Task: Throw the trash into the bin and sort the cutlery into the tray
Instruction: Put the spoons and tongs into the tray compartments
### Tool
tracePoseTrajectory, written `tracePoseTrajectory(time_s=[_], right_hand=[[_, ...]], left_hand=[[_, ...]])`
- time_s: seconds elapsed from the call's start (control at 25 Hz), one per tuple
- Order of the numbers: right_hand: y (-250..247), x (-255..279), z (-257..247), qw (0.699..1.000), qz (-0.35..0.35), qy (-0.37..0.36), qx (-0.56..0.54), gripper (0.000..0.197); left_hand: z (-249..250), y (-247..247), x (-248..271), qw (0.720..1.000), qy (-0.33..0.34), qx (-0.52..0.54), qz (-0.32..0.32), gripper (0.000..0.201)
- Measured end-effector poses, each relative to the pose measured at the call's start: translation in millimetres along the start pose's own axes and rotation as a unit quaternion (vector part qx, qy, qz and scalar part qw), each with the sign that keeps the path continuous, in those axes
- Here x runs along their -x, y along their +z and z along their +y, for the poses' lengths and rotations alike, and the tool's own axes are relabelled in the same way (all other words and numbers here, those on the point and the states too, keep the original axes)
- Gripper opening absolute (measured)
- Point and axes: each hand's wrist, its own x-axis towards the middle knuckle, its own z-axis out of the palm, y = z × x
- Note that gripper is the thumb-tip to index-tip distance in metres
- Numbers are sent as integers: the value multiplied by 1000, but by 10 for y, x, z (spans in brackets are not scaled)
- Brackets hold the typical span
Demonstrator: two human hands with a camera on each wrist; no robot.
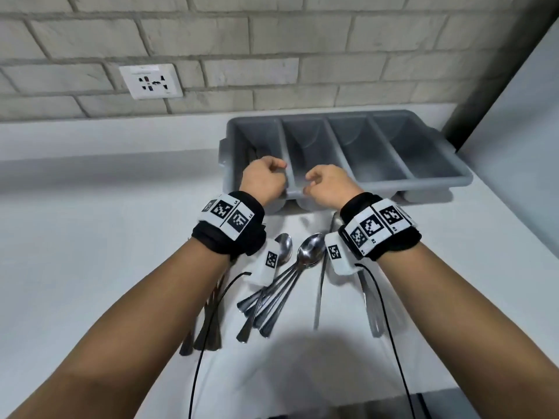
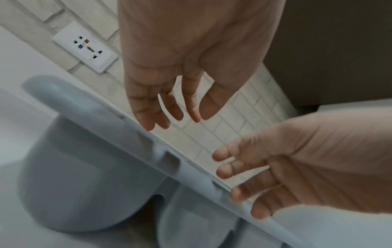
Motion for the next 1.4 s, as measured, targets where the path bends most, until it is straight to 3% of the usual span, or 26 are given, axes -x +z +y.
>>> tracePoseTrajectory(time_s=[0.12, 0.28, 0.48, 0.6, 0.68, 0.72, 0.88, 1.0, 1.12, 1.24, 1.32, 1.4], right_hand=[[-138, 384, 285, 997, -13, 13, 68, 36], [-43, 780, 672, 985, -56, 58, 153, 46], [170, 1061, 838, 969, -114, 98, 195, 68], [220, 1194, 873, 967, -138, 108, 186, 92], [280, 1267, 904, 958, -179, 117, 191, 107], [300, 1310, 927, 957, -182, 114, 196, 104], [264, 1345, 989, 978, -105, 88, 157, 47], [179, 1398, 1021, 975, -104, 127, 148, 29], [112, 1441, 1120, 980, -110, 116, 115, 18], [120, 1515, 1185, 987, -62, 140, 42, 37], [163, 1577, 1173, 990, -46, 132, -18, 65], [195, 1606, 1159, 992, -46, 113, -32, 95]], left_hand=[[50, 142, 386, 990, 4, -123, -70, 34], [-169, 321, 833, 934, -12, -314, -170, 48], [-465, 385, 1092, 884, -95, -417, -187, 37], [-506, 453, 1210, 854, -111, -471, -193, 46], [-492, 501, 1220, 855, -110, -473, -181, 46], [-502, 527, 1235, 860, -111, -466, -177, 43], [-442, 556, 1326, 869, -135, -446, -169, 44], [-367, 577, 1384, 854, -166, -455, -190, 58], [-381, 635, 1413, 846, -163, -464, -206, 52], [-361, 671, 1459, 847, -112, -483, -192, 41], [-348, 720, 1527, 859, -86, -473, -175, 39], [-394, 773, 1588, 883, -102, -427, -163, 41]])
